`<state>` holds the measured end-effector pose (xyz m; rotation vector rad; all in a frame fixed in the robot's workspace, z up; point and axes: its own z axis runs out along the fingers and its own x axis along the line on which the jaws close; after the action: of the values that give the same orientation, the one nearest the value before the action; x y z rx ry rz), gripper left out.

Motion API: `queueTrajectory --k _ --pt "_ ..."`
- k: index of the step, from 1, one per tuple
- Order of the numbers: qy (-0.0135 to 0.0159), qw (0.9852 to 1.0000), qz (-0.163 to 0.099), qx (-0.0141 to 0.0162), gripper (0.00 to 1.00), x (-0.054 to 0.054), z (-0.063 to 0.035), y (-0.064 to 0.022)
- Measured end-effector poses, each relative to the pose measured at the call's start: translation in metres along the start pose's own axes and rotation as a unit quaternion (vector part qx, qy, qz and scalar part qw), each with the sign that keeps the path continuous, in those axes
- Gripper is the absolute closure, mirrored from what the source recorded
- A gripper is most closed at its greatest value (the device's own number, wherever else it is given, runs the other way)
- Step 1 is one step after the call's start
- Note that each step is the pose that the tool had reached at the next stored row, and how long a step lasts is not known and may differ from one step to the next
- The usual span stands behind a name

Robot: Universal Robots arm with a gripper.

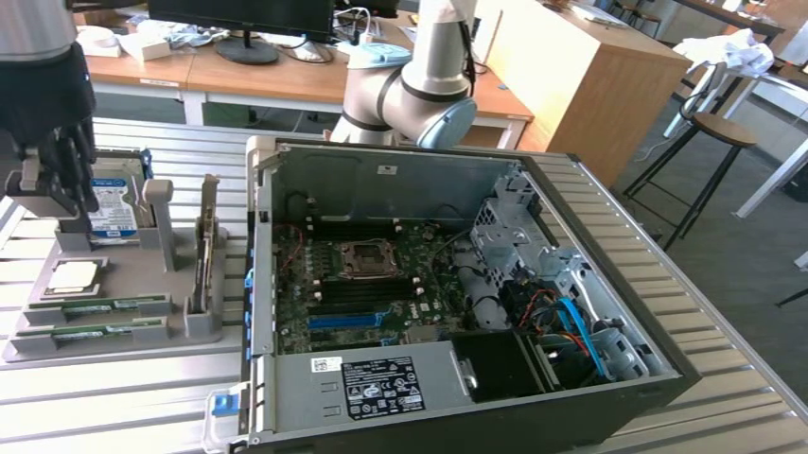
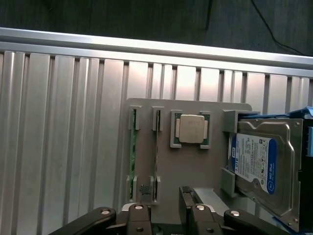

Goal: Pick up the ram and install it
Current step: 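Pick up the ram and move it above insertion slot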

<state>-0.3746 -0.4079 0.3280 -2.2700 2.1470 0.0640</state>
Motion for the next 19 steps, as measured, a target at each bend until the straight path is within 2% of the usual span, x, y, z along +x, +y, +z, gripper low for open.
queueTrajectory --k 11,19 --pt "0.0 1.0 0.0 0.0 0.64 0.001 0.02 -0.0003" --pt "0.0 1.0 0.0 -0.0001 0.64 0.001 0.0307 -0.0005"
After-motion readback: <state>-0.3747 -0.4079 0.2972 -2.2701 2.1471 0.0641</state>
